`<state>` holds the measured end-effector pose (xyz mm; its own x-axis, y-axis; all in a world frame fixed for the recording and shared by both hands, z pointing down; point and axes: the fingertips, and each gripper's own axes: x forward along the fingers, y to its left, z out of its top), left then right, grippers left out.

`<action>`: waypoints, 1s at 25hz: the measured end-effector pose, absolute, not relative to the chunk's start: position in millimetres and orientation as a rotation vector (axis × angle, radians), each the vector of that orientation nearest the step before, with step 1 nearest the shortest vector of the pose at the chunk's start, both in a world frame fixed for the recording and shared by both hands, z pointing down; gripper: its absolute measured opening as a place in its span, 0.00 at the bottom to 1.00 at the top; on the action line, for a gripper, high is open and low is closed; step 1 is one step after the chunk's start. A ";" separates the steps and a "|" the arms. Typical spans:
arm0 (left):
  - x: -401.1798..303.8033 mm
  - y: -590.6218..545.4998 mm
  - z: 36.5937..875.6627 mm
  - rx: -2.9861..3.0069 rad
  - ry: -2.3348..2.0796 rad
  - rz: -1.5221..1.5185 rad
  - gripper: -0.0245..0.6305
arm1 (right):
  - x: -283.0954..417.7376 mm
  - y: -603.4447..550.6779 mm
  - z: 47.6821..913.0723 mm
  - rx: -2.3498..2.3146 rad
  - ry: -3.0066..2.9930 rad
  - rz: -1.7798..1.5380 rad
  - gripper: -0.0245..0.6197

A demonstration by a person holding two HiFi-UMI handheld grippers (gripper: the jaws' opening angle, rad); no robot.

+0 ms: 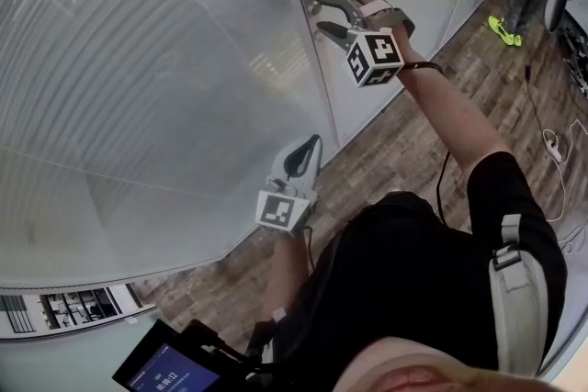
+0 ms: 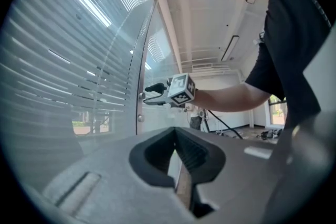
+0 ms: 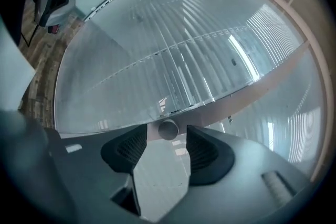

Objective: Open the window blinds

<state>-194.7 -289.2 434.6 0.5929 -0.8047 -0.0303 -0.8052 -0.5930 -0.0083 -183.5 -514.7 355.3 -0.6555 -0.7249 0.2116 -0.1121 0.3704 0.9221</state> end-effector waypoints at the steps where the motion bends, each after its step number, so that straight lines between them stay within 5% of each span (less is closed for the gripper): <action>1: -195.5 -289.1 435.8 -2.786 1.409 0.037 0.04 | -184.0 -517.0 355.8 0.718 -2.004 -1.303 0.39; 7: -202.3 -286.6 440.5 -2.784 1.424 0.046 0.04 | -193.8 -527.3 364.1 0.673 -1.929 -1.337 0.36; 9: -207.8 -285.8 441.5 -2.781 1.442 0.044 0.04 | -194.9 -531.8 362.5 0.682 -1.897 -1.354 0.23; 25: -214.9 -260.7 431.4 -2.752 1.471 0.031 0.04 | -190.9 -517.0 342.1 0.837 -2.065 -1.135 0.24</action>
<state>-214.9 -260.7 431.4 0.5557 -0.8310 -0.0273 -0.8314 -0.5556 -0.0090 -190.9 -517.0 342.1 -0.5996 -0.7694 0.2202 -0.2267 0.4271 0.8753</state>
